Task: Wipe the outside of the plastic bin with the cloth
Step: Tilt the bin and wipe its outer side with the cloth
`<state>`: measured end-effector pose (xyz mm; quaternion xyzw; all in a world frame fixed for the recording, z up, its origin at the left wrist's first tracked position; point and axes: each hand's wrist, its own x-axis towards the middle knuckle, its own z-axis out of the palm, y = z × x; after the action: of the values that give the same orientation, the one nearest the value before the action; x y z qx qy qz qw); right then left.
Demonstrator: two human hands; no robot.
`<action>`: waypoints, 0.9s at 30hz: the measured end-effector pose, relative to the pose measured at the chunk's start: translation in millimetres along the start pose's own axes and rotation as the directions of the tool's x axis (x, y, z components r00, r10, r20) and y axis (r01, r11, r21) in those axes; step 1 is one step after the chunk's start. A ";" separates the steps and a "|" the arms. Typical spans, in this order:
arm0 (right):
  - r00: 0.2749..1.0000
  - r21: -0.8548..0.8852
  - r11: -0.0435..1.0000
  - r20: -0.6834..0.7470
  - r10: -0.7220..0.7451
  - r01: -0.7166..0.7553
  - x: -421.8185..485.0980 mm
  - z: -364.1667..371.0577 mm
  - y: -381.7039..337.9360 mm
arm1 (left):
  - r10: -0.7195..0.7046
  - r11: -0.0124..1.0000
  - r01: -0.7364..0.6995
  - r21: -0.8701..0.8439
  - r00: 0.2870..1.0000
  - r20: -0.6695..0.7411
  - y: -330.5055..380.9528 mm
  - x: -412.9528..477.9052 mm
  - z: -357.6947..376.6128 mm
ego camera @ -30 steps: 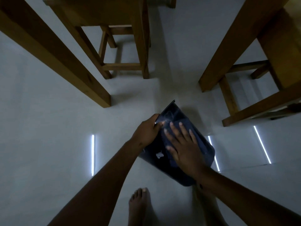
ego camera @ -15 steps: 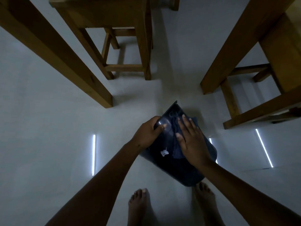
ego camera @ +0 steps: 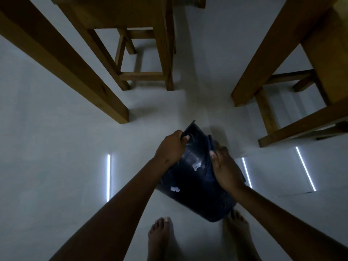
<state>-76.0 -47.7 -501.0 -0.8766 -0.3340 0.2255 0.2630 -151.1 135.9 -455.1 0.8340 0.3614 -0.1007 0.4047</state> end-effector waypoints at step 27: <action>0.928 -0.374 0.850 0.142 -0.344 0.372 -55.8 36.7 -18.1 | -0.045 0.998 0.045 -0.045 0.999 -0.013 -8.0 1.2 0.8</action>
<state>-143.1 -64.1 -505.5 -0.8254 -0.5387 0.1310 0.1064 -155.6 139.2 -461.0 0.8171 0.3851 -0.0958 0.4182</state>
